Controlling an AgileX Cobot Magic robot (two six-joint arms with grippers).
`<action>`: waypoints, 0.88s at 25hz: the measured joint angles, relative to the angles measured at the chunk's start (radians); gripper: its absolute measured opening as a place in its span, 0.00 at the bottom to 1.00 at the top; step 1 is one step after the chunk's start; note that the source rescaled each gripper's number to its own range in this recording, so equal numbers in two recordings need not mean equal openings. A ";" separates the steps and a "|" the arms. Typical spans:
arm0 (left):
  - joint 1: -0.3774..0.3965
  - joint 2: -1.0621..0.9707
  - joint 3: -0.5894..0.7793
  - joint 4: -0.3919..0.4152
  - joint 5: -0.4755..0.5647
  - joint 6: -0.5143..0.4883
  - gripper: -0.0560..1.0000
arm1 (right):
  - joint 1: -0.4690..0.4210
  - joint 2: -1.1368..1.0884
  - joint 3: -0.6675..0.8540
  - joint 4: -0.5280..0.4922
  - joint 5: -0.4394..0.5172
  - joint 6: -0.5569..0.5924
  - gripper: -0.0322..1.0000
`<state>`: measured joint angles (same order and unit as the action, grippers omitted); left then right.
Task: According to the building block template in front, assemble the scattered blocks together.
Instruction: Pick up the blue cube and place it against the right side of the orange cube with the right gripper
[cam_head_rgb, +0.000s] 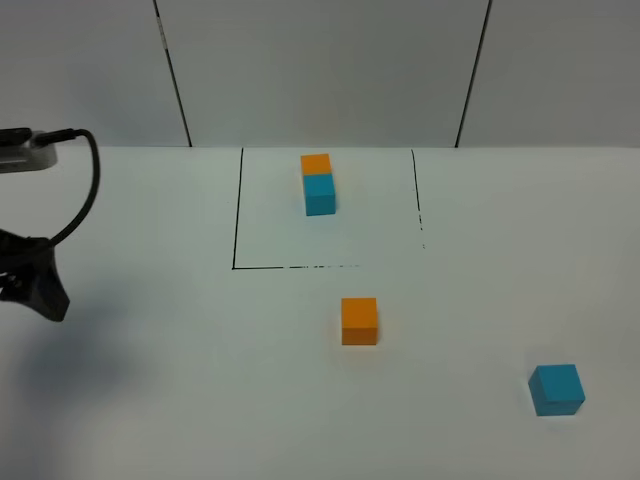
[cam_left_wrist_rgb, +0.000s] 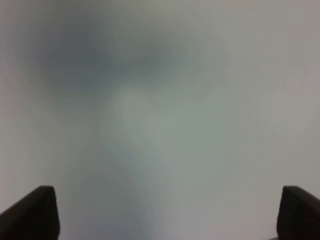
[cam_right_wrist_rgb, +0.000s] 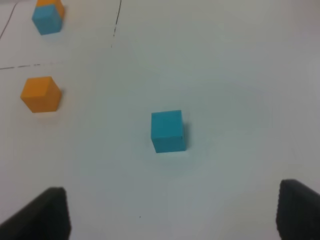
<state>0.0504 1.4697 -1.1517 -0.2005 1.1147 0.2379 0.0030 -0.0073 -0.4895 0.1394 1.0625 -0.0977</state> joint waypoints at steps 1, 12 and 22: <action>0.002 -0.059 0.043 -0.002 -0.020 0.000 0.84 | 0.000 0.000 0.000 0.000 0.000 0.000 0.67; 0.002 -0.664 0.373 -0.059 -0.132 -0.067 0.79 | 0.000 0.000 0.000 0.000 0.000 0.000 0.67; 0.002 -1.163 0.605 -0.059 -0.130 -0.058 0.73 | 0.000 0.000 0.000 0.000 0.000 0.000 0.67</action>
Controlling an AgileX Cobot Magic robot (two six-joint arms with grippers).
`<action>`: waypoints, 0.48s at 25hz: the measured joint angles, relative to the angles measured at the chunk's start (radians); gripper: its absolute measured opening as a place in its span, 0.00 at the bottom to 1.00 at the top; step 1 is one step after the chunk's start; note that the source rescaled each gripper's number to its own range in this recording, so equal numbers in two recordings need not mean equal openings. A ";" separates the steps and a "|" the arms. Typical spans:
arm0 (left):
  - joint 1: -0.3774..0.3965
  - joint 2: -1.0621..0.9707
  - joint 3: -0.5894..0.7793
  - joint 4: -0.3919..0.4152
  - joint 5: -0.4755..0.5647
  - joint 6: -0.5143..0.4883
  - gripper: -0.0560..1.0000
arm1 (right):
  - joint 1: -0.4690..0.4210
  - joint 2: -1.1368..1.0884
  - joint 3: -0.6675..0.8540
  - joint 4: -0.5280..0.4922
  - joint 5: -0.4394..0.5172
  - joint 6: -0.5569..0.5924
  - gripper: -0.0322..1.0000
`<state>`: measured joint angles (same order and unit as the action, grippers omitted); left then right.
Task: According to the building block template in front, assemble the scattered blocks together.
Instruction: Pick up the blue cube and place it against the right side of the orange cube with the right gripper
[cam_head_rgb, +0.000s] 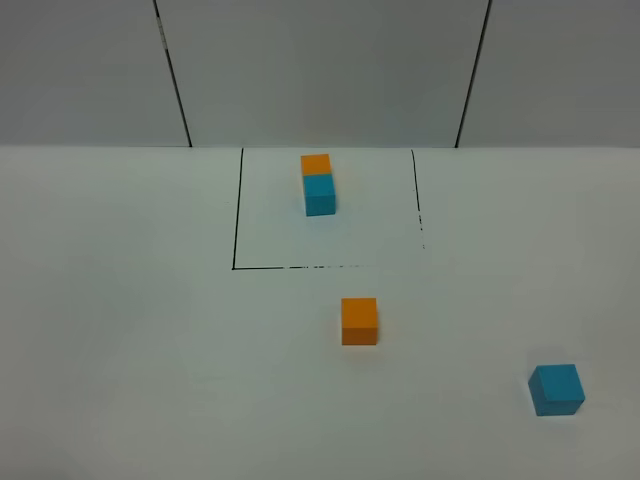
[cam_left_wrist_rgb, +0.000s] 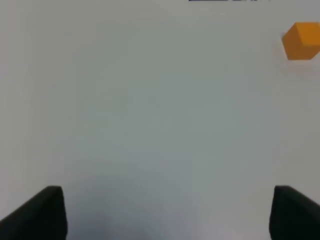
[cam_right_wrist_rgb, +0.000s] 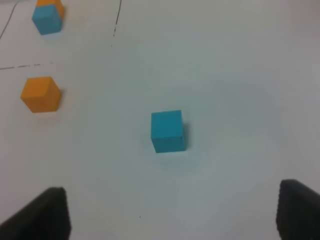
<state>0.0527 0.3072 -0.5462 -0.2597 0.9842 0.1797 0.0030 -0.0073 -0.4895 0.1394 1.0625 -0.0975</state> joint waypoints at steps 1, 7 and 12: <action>0.000 -0.039 0.009 -0.002 0.003 0.002 0.72 | 0.000 0.000 0.000 0.000 0.000 0.000 0.67; 0.000 -0.244 0.016 -0.007 0.051 0.011 0.71 | 0.000 0.000 0.000 0.000 0.000 0.000 0.67; 0.000 -0.287 0.036 -0.007 0.093 0.014 0.71 | 0.000 0.000 0.000 0.000 0.000 0.000 0.67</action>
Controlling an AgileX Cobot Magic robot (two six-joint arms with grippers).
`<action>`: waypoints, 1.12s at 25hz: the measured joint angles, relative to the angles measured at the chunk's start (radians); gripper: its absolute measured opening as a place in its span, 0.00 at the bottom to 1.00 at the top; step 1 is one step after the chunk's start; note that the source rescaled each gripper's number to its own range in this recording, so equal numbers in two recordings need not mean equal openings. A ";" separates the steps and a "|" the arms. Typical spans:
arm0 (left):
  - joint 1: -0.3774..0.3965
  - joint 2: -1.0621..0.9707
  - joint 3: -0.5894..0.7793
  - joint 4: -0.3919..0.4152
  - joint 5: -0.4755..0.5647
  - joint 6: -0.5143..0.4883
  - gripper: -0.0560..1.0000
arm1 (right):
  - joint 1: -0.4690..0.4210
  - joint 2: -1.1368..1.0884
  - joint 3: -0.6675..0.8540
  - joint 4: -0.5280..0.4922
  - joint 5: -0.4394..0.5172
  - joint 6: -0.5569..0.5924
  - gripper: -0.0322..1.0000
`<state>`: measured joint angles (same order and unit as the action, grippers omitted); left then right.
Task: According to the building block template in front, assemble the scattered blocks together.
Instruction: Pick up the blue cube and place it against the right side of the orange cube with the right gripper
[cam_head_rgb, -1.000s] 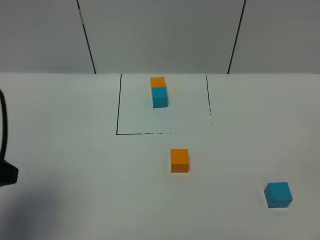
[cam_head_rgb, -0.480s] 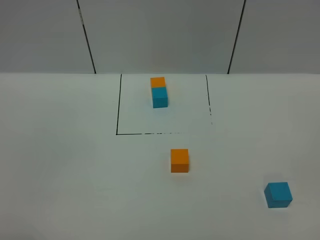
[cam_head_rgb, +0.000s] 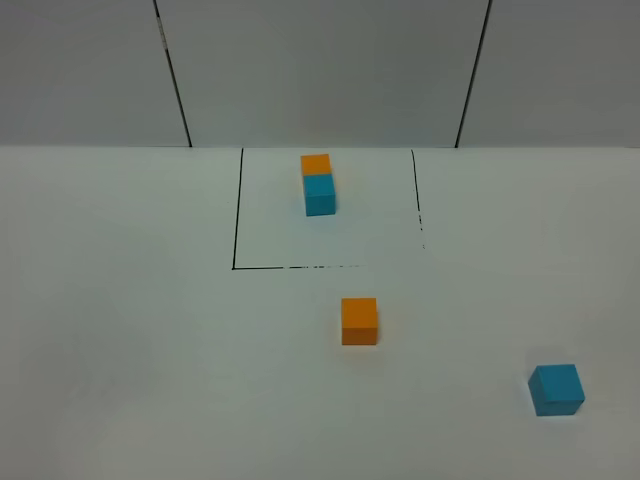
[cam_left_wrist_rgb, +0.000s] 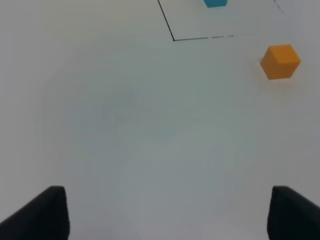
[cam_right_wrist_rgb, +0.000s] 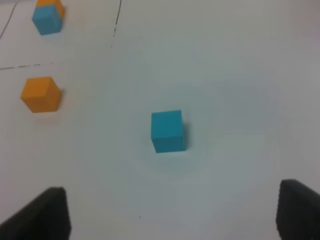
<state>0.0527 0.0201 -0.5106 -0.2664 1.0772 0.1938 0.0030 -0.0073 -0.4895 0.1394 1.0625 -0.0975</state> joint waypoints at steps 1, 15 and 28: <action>0.000 -0.005 0.000 0.000 0.000 0.000 0.71 | 0.000 0.000 0.000 0.000 0.000 0.000 0.67; 0.000 -0.028 0.000 0.021 0.001 -0.021 0.70 | 0.000 0.000 0.000 0.000 0.000 0.000 0.67; 0.000 -0.028 0.006 0.048 0.000 -0.058 0.70 | 0.000 0.000 0.000 0.000 0.000 0.000 0.67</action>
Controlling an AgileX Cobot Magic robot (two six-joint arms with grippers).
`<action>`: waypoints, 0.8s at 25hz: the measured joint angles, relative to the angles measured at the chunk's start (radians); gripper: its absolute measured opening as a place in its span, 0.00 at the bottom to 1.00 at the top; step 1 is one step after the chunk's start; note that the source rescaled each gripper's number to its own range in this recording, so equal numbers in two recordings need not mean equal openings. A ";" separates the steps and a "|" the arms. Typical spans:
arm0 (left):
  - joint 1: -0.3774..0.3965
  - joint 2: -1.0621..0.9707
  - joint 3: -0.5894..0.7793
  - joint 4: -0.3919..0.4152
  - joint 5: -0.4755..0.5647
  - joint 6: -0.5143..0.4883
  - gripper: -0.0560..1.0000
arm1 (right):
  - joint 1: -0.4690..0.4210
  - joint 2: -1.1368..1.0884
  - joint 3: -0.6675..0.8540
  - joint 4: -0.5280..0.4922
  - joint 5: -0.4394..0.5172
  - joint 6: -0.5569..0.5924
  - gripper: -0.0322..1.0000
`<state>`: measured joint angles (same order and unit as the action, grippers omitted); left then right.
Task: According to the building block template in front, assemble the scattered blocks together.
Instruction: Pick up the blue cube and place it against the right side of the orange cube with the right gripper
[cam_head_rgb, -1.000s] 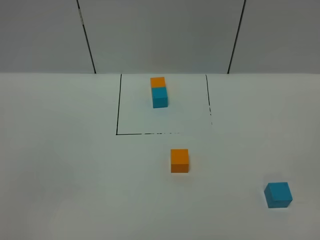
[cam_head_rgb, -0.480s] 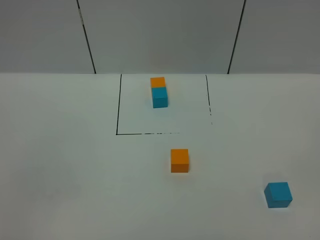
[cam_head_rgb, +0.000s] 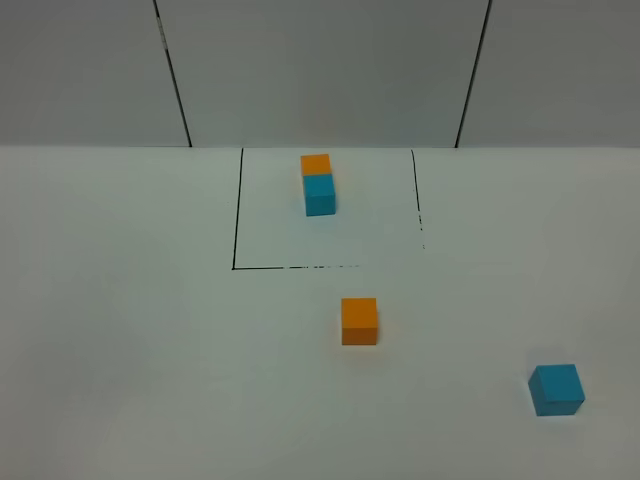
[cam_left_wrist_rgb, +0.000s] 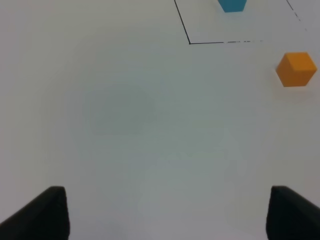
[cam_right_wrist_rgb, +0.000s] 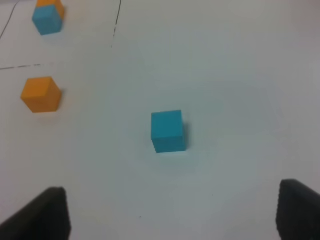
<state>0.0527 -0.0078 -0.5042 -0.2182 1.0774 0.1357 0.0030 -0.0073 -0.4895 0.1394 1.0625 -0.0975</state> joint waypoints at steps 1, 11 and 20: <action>0.000 0.000 0.000 0.000 0.000 0.000 0.70 | 0.000 0.000 0.000 0.000 0.000 0.000 0.67; 0.000 0.000 0.000 0.019 0.000 0.000 0.70 | 0.000 0.000 0.000 0.000 0.000 0.000 0.67; 0.000 0.000 0.000 0.023 0.000 0.000 0.70 | 0.000 0.000 0.000 0.000 0.000 0.000 0.67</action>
<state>0.0527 -0.0078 -0.5042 -0.1954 1.0774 0.1357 0.0030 -0.0073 -0.4895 0.1394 1.0625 -0.0975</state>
